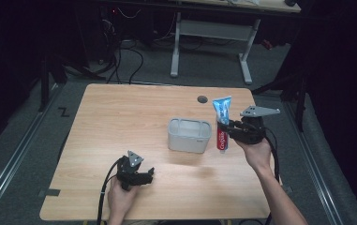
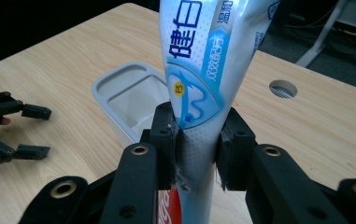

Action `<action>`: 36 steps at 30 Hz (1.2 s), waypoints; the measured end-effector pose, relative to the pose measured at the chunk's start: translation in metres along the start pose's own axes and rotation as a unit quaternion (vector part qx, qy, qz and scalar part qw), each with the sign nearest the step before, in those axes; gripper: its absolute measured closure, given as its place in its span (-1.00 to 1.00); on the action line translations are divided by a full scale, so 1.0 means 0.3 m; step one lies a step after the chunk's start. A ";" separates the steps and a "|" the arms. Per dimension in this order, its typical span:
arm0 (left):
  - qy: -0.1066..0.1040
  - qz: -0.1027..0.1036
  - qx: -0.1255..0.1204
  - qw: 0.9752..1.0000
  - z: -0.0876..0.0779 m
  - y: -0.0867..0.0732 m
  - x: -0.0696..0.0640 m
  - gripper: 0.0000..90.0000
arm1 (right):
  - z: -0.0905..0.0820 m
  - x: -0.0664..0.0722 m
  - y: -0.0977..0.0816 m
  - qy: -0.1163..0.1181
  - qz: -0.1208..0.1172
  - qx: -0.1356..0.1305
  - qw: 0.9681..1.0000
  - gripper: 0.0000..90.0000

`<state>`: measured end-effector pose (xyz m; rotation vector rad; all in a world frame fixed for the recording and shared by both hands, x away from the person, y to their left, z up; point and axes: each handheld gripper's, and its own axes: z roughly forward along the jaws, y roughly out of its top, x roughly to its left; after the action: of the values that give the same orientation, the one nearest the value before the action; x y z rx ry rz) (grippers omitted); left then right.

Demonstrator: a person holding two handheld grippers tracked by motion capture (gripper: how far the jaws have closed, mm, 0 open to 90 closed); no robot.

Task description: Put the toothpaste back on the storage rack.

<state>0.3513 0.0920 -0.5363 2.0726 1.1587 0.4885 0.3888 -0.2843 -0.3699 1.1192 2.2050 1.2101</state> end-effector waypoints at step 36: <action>-0.001 0.000 0.000 1.000 0.000 0.000 0.000 -0.64 | 0.100 0.070 0.182 0.057 -0.012 -0.034 0.998 0.59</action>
<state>0.3514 0.0921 -0.5364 2.0713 1.1580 0.4862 0.4207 -0.2351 -0.3403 1.0167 2.2346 1.3590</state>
